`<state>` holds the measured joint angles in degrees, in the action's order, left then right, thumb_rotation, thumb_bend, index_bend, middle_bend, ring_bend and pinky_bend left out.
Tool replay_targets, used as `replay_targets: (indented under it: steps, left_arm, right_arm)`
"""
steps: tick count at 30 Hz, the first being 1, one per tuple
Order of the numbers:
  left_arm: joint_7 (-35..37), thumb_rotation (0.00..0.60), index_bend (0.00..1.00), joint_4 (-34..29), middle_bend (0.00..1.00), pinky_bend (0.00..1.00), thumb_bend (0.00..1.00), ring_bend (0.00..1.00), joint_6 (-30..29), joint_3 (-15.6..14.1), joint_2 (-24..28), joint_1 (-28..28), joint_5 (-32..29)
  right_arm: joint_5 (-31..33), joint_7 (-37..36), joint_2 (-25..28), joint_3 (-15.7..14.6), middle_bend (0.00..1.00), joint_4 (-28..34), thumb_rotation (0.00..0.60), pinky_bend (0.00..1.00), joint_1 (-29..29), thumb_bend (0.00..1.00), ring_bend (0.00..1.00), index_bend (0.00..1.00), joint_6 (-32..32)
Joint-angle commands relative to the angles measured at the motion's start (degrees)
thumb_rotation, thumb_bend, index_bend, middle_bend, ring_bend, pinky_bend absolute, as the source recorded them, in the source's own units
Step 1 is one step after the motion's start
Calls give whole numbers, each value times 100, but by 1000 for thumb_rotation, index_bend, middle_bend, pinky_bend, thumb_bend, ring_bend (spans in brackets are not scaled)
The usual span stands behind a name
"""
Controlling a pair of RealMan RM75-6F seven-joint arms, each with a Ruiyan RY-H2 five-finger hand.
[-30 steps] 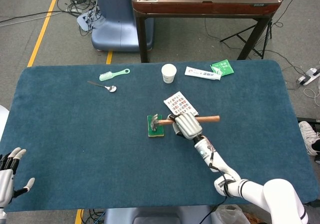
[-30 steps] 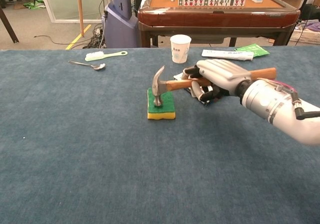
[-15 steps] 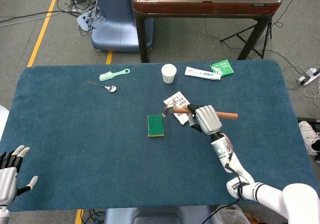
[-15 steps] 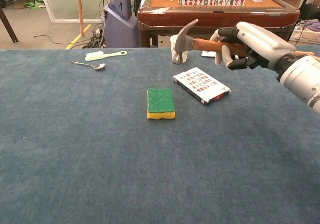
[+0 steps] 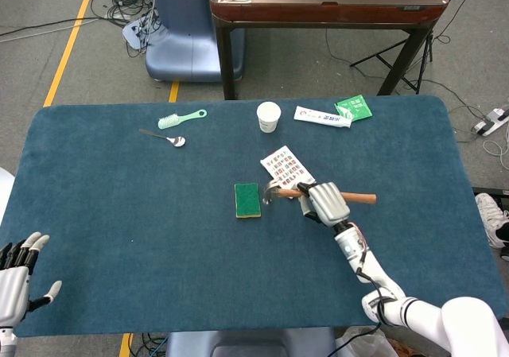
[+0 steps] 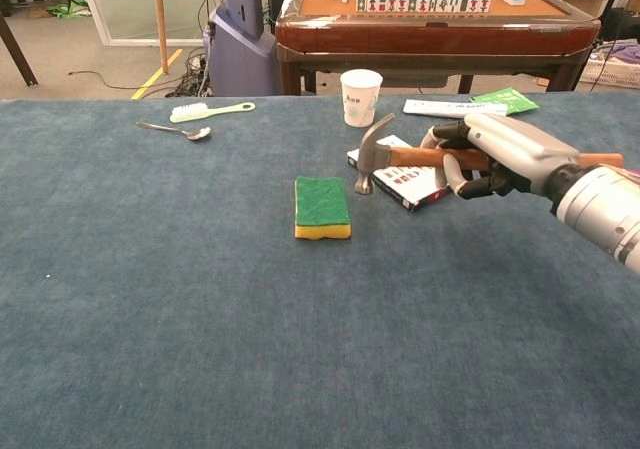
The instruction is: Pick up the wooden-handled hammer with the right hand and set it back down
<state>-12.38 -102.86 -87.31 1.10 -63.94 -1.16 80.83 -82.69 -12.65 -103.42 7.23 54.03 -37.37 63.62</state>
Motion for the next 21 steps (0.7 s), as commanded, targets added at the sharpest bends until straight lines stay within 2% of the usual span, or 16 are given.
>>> replay_targets:
  steps: [1, 7, 9, 11, 12, 14, 16, 21]
  left_arm:
    - [-3, 600, 137, -15, 94, 14, 224, 74, -15, 1, 9, -6, 3]
    - [-51, 600, 137, -54, 94, 14, 224, 74, 8, -9, 15, 10, 11]
    - [-66, 600, 137, -69, 94, 14, 224, 74, 7, -4, 16, 16, 13]
    - [-84, 600, 137, -83, 94, 14, 224, 74, 15, -1, 20, 24, 10]
    - [-97, 600, 137, -88, 94, 14, 224, 74, 20, 1, 21, 28, 5]
    - [-117, 600, 137, -104, 94, 14, 224, 74, 37, 5, 20, 38, -12]
    - [-136, 600, 137, -111, 94, 14, 224, 74, 45, 7, 15, 46, -19]
    - [-150, 600, 137, -116, 94, 14, 224, 74, 62, 31, 10, 73, -38]
  right_arm:
    - [92, -140, -38, -39, 736, -59, 600, 810, 18, 716, 668, 707, -210]
    - [236, -213, 129, -44, 505, 134, 600, 565, 26, 532, 420, 485, -579]
    - [280, -253, 238, -24, 422, 276, 600, 497, 35, 424, 336, 373, -656]
    - [300, -287, 345, 13, 319, 413, 600, 435, 60, 230, 260, 248, -637]
    - [302, -307, 394, 26, 271, 469, 600, 417, 72, 145, 233, 208, -622]
    - [314, -364, 526, 56, 197, 623, 600, 389, 103, 43, 194, 144, -597]
    - [330, -385, 653, 87, 172, 782, 600, 374, 144, 9, 177, 113, -550]
    - [294, -246, 1097, 107, 171, 1322, 600, 368, 341, 11, 170, 109, -238]
